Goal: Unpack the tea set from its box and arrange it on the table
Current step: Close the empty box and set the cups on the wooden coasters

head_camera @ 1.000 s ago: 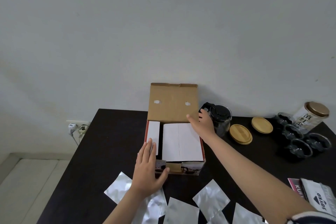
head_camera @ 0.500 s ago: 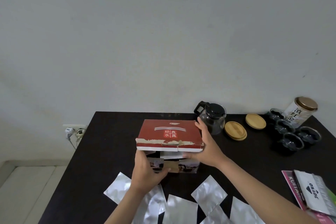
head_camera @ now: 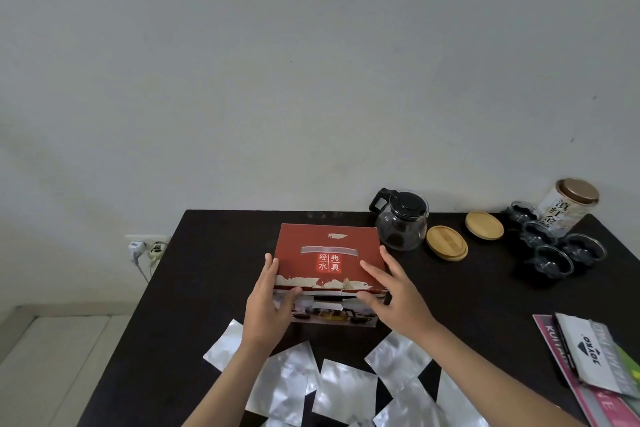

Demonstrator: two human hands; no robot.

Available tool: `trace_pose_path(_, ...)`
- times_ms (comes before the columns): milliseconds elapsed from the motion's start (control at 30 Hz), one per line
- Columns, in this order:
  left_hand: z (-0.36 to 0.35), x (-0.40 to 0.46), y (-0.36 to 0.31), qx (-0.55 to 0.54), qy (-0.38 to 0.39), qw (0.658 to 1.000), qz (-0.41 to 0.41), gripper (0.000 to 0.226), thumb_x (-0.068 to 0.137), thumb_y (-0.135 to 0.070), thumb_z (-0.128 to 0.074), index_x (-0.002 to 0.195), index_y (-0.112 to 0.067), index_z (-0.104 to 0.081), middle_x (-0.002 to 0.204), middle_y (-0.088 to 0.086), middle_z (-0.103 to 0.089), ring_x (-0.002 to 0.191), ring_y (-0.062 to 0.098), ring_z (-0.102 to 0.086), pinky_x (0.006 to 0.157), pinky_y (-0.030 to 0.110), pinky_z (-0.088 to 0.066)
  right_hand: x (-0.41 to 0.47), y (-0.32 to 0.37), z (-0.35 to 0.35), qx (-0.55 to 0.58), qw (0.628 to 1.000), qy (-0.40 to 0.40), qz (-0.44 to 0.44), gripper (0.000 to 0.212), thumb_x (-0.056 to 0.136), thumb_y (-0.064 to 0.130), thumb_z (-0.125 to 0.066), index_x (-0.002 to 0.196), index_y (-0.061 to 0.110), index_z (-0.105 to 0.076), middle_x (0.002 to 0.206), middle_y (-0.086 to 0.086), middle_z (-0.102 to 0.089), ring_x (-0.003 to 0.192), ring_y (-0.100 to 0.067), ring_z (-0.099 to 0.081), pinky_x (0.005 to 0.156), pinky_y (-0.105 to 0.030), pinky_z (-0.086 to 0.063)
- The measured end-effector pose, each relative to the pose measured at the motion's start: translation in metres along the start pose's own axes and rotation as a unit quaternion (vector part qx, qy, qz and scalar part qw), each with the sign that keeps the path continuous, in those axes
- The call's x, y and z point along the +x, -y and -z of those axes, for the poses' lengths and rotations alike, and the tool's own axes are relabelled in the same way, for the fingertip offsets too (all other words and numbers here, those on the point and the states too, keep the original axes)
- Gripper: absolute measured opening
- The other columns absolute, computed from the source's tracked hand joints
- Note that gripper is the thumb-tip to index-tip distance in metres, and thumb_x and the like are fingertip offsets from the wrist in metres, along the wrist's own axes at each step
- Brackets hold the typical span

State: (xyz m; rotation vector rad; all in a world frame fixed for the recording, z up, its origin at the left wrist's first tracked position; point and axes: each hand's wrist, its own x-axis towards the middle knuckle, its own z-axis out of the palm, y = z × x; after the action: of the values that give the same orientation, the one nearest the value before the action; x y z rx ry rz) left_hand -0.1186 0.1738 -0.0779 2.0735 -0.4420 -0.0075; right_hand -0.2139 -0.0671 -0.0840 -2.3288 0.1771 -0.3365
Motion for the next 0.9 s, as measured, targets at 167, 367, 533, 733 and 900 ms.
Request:
trace_pose_path(167,-0.003,-0.001,-0.001,0.010,-0.006,1.000,0.004,0.069,0.088,-0.018,-0.063,0.147,-0.015,-0.027,0.155,-0.003,-0.020,0.134,0.000,-0.019,0.103,0.012,-0.027,-0.003,-0.002,-0.011,-0.003,1.000,-0.019,0.008,0.076,0.078,0.083,-0.036,0.139,0.038,-0.042,0.159,0.005,-0.005,0.146,-0.012,-0.012,0.109,-0.026,-0.033)
trace_pose_path(367,-0.002,0.002,0.002,0.033,-0.002,0.999,-0.007,0.070,0.089,-0.020,-0.062,0.148,-0.015,-0.025,0.156,-0.001,-0.020,0.137,0.009,-0.027,0.102,0.017,-0.031,-0.007,0.000,-0.019,0.000,0.999,-0.035,0.009,0.074,0.080,0.079,-0.037,0.140,0.036,-0.040,0.159,0.006,-0.004,0.146,-0.010,-0.011,0.105,-0.012,-0.026)
trace_pose_path(533,-0.001,-0.004,0.016,0.063,0.060,0.996,-0.019,0.075,0.091,-0.038,-0.050,0.151,-0.018,-0.009,0.158,-0.001,-0.006,0.142,0.018,-0.024,0.103,0.021,-0.033,-0.013,-0.007,-0.030,-0.060,0.998,-0.027,0.001,0.070,0.087,0.076,-0.026,0.145,0.037,-0.032,0.161,0.004,0.006,0.147,-0.014,-0.009,0.113,-0.043,-0.034)
trace_pose_path(733,-0.006,0.000,0.032,0.253,0.055,0.964,-0.066,0.085,0.088,-0.070,-0.010,0.147,-0.010,-0.024,0.158,0.015,-0.002,0.145,0.032,-0.011,0.110,0.054,-0.017,-0.018,-0.004,-0.040,-0.219,0.970,-0.090,0.059,0.062,0.096,0.057,-0.034,0.146,0.020,-0.038,0.160,-0.015,-0.015,0.147,-0.028,-0.015,0.105,-0.060,-0.018)
trace_pose_path(900,-0.003,0.002,0.028,0.312,0.046,0.934,-0.169,0.050,0.090,-0.036,-0.035,0.137,-0.018,-0.044,0.154,0.021,-0.020,0.141,0.036,-0.020,0.100,0.058,-0.025,-0.031,0.009,-0.058,-0.173,0.949,-0.155,0.212,0.037,0.089,0.025,-0.060,0.126,0.017,-0.060,0.142,-0.010,-0.049,0.137,-0.023,-0.041,0.108,-0.055,-0.034)
